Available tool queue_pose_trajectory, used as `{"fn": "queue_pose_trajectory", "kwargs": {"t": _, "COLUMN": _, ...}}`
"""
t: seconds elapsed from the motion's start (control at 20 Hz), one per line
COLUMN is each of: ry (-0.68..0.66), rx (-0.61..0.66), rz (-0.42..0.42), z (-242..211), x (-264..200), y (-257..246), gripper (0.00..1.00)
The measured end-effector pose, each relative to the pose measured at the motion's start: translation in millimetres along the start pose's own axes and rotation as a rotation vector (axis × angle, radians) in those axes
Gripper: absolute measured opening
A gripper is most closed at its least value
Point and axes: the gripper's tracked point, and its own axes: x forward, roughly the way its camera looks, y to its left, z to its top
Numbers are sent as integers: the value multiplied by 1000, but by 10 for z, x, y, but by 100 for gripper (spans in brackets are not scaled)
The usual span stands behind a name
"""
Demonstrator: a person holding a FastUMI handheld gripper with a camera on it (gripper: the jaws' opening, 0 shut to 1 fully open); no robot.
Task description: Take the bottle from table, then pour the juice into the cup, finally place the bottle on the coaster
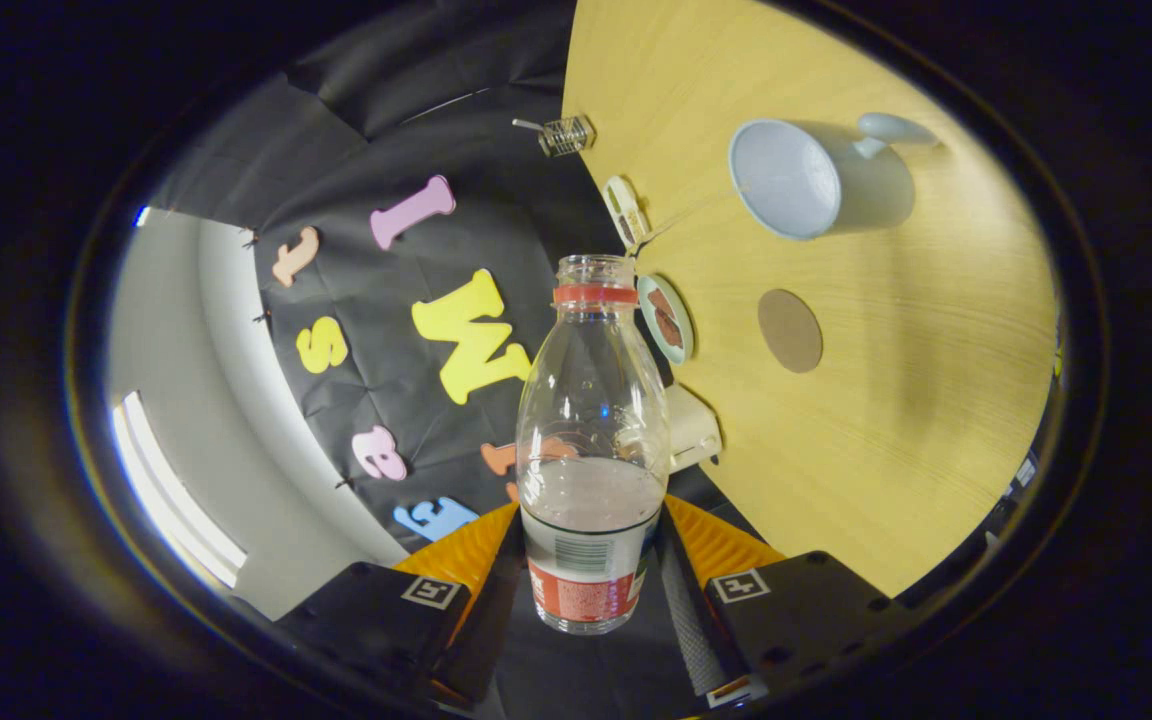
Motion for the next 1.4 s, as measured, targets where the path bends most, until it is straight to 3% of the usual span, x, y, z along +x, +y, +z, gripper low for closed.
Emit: {"fn": "queue_pose_trajectory", "kwargs": {"t": 1.4, "ry": -28, "rx": 50, "rz": -2, "z": 98, "x": 21, "y": 15, "gripper": 76}}
